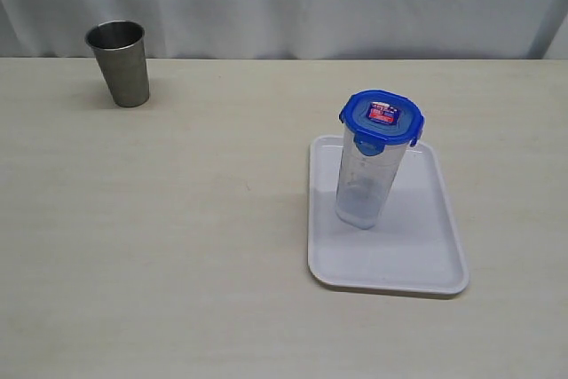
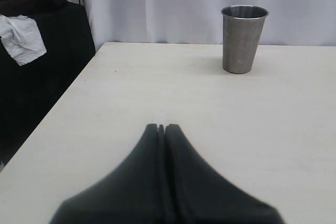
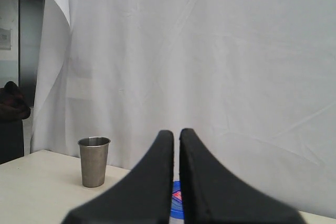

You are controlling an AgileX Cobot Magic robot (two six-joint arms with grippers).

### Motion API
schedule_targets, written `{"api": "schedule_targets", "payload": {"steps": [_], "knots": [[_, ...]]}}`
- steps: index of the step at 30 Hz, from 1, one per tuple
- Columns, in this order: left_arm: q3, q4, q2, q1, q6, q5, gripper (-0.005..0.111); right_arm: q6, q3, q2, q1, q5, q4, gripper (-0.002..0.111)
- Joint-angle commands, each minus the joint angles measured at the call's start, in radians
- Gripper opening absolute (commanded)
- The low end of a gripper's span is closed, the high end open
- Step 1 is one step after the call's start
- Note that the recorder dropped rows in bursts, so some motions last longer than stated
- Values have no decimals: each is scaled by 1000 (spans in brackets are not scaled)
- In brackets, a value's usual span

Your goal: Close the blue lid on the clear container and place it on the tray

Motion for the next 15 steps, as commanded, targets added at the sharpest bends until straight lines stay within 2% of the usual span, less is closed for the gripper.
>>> {"api": "schedule_targets", "payload": {"steps": [1,10,11,13,15], "knots": [[2,-8,-2,0,-10,-4,0,5,4,-4,2,2,0,4],[2,-6,-2,0,-10,-4,0,25,19,-4,2,0,31,4],[2,-6,-2,0,-10,-4,0,99,28,-4,2,-27,93,4],[2,-6,-2,0,-10,-4,0,160,46,-4,2,-32,387,4],[2,-6,-2,0,-10,-4,0,63,75,-4,2,-43,715,4]]}}
